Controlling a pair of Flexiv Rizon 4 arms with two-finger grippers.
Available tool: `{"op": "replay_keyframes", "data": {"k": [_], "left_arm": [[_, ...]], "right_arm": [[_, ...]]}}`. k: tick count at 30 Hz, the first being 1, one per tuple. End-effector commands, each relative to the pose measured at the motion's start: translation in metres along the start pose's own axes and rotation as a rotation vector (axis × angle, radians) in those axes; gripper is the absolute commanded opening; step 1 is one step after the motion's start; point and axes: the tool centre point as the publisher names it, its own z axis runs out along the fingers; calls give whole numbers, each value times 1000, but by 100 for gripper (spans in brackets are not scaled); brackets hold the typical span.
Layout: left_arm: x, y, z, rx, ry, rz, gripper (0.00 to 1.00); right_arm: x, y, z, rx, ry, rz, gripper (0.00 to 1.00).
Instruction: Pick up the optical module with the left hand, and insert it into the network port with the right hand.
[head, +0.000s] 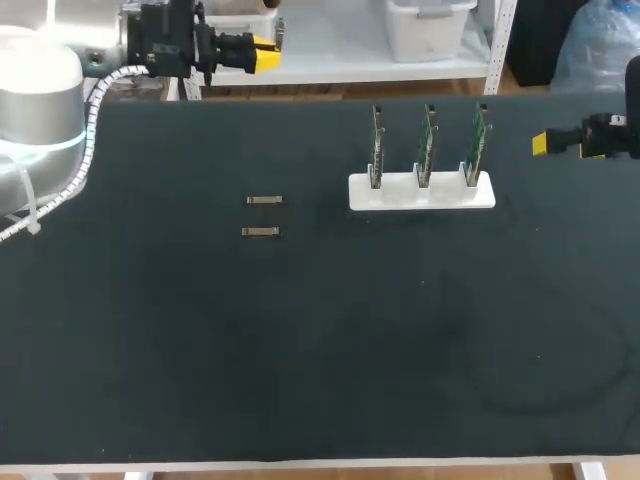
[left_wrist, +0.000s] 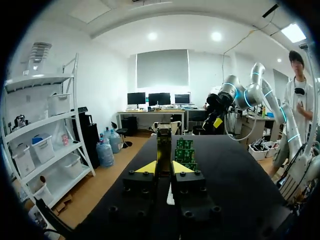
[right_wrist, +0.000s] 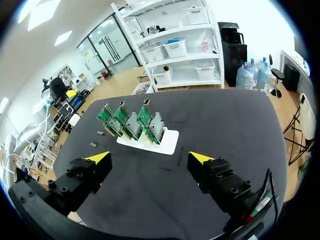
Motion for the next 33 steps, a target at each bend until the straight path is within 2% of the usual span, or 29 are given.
{"op": "replay_keyframes", "data": {"k": [1, 20, 33], "left_arm": [[-3, 0, 7, 6, -29, 13, 0], [-30, -3, 46, 117, -101, 81, 0], [-30, -6, 79, 129, -72, 7, 0]], "right_arm": [[0, 0, 0, 0, 0, 0, 100], [0, 0, 0, 0, 0, 0, 100], [0, 0, 0, 0, 0, 0, 100]]}}
